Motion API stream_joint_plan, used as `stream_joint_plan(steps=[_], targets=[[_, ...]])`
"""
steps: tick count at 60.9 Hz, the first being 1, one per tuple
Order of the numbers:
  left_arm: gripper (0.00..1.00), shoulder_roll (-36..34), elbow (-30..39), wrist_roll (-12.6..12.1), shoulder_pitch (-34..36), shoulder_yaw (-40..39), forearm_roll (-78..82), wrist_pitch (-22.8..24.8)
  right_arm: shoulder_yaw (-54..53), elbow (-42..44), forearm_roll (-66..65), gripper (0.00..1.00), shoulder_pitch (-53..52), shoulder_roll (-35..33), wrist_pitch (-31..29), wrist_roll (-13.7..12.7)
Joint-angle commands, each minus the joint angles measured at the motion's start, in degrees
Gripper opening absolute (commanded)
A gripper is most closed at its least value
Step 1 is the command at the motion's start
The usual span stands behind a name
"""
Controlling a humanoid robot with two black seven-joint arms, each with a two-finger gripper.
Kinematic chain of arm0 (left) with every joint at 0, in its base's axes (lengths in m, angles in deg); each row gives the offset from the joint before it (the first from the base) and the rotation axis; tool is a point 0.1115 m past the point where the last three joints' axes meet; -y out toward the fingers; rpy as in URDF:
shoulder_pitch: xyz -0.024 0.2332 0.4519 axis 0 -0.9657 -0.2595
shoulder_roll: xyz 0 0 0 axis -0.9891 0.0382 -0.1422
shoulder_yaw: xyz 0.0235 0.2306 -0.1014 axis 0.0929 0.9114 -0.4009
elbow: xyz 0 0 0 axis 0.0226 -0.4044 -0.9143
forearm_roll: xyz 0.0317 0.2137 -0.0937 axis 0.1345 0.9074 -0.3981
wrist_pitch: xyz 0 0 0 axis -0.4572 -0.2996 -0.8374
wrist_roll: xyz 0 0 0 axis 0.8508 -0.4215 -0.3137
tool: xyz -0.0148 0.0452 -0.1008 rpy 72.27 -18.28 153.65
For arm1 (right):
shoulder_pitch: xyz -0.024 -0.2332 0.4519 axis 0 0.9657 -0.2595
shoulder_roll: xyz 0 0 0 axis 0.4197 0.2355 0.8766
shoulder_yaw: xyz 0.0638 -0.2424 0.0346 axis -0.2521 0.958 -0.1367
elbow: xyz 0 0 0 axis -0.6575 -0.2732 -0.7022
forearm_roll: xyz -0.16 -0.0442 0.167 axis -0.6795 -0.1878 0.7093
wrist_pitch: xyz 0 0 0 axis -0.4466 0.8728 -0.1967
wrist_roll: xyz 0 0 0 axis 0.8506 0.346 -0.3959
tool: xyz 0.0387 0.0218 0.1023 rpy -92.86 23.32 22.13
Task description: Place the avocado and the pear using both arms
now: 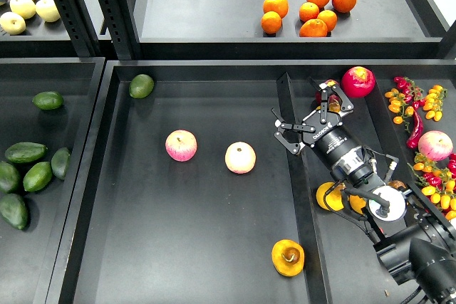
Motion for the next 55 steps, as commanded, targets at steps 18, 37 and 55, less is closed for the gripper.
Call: stream_joint_plan(steps=[18,37,55], targets=[[0.37,-1.4,-7.8,0.0,-1.4,0.7,-4.2,0.0,-0.1,0.0,0.1,0.99,0.0,0.0,0.0,0.1],[0.38,-0.4,-12.5,0.0,-3.2,1.0,-4.5,0.0,0.0,0.0,0.1,0.99,0.0,0.0,0.0,0.1],[0.39,5.1,-21.7,0.0,-4.6,0.8,-4.5,0.0,0.0,0.0,0.1,0.99,0.0,0.0,0.0,0.1]])
